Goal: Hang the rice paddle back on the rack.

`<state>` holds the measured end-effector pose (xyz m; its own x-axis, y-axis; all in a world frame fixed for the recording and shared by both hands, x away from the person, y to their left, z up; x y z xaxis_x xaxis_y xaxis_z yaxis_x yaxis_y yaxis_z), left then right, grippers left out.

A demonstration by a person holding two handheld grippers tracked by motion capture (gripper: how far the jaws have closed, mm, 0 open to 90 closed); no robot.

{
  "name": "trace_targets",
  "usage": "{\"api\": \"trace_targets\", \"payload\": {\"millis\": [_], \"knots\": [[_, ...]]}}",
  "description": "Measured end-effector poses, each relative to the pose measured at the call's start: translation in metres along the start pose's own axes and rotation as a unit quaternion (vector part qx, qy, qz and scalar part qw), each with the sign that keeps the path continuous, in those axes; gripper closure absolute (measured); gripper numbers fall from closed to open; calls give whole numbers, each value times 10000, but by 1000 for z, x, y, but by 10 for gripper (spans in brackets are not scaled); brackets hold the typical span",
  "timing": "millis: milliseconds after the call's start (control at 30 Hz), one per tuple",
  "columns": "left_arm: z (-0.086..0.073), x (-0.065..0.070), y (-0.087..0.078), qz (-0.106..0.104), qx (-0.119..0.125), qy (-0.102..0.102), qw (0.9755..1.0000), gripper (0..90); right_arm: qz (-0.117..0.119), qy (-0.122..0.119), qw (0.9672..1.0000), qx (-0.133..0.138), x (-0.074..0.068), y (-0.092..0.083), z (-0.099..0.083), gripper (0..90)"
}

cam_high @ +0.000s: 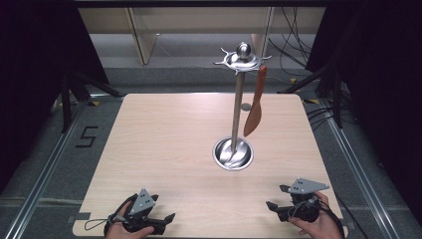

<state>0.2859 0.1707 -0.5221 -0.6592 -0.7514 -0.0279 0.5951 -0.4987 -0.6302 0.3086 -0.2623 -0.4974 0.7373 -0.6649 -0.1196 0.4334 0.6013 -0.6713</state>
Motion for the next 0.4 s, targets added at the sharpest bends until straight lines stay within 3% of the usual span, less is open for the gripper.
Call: {"api": "trace_targets", "payload": {"millis": [33,167,233,400], "knots": [[0,1,0,-26,29,-68,10000,159,92,-70,9999,0,1,1,0,238],[0,2,0,-51,27,-109,9999,159,24,-41,10000,21,0,1,0,238],[0,-1,0,-1,-14,82,10000,159,41,-43,10000,0,0,1,0,239],[1,-1,0,-5,-15,55,10000,159,33,21,10000,15,-1,1,0,241]]}}
Point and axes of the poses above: each handheld gripper's, and its own axes: y roughly forward along the jaws, z roughly out of its top, x roughly to its right, the point moved 3 cm from there along y, roughly forward along the jaws, and after that the axes turned 5 degrees about z, right-handed, at the moved point
